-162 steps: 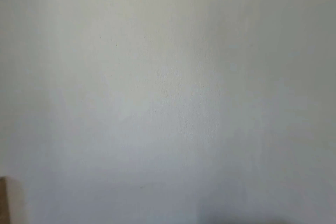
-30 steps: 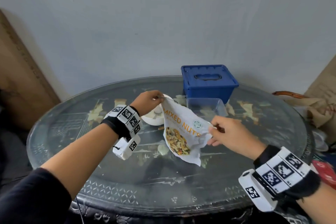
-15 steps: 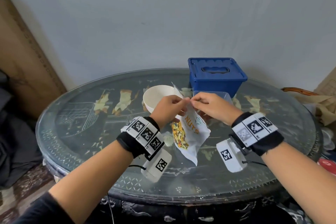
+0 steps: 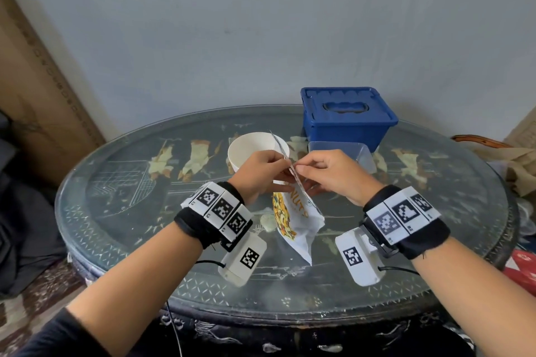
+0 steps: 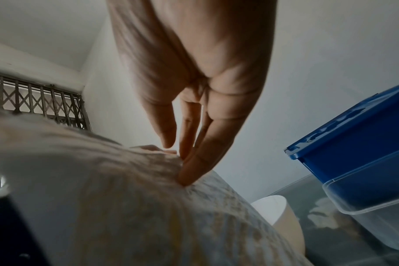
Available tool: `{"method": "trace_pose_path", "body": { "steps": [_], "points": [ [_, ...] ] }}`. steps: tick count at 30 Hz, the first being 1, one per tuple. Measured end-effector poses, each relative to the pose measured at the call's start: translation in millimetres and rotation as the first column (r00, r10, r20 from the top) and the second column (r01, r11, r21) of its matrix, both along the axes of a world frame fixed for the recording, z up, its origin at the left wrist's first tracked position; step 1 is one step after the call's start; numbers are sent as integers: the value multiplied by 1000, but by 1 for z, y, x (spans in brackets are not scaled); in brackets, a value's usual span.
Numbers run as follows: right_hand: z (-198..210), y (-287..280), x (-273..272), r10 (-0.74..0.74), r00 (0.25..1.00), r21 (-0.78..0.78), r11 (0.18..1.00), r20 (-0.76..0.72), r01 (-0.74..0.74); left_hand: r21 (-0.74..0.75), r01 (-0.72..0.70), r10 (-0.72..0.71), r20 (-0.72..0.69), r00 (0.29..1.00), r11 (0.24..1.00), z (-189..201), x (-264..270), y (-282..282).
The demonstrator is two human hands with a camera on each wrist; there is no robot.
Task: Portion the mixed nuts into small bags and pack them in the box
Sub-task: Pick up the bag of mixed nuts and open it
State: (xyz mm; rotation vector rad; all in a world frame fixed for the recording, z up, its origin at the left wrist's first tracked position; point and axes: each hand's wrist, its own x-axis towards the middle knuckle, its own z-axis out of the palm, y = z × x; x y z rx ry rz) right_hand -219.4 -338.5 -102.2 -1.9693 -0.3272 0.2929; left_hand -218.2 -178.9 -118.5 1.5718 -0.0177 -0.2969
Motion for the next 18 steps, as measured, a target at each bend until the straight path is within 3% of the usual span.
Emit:
{"method": "trace_pose_path", "body": {
  "steps": [4,12,18],
  "points": [
    [3,1,-1,-23,998,24,999,-65,25,-108,76,-76,-1,997,991,-7,0,3],
    [7,5,-1,-18,988,58,998,-153,27,-203,87,-85,17,996,975,-18,2,5],
    [12,11,1,-15,995,-113,994,-97,4,-38,71,-68,81,994,997,-13,6,-1]
  ]
}}
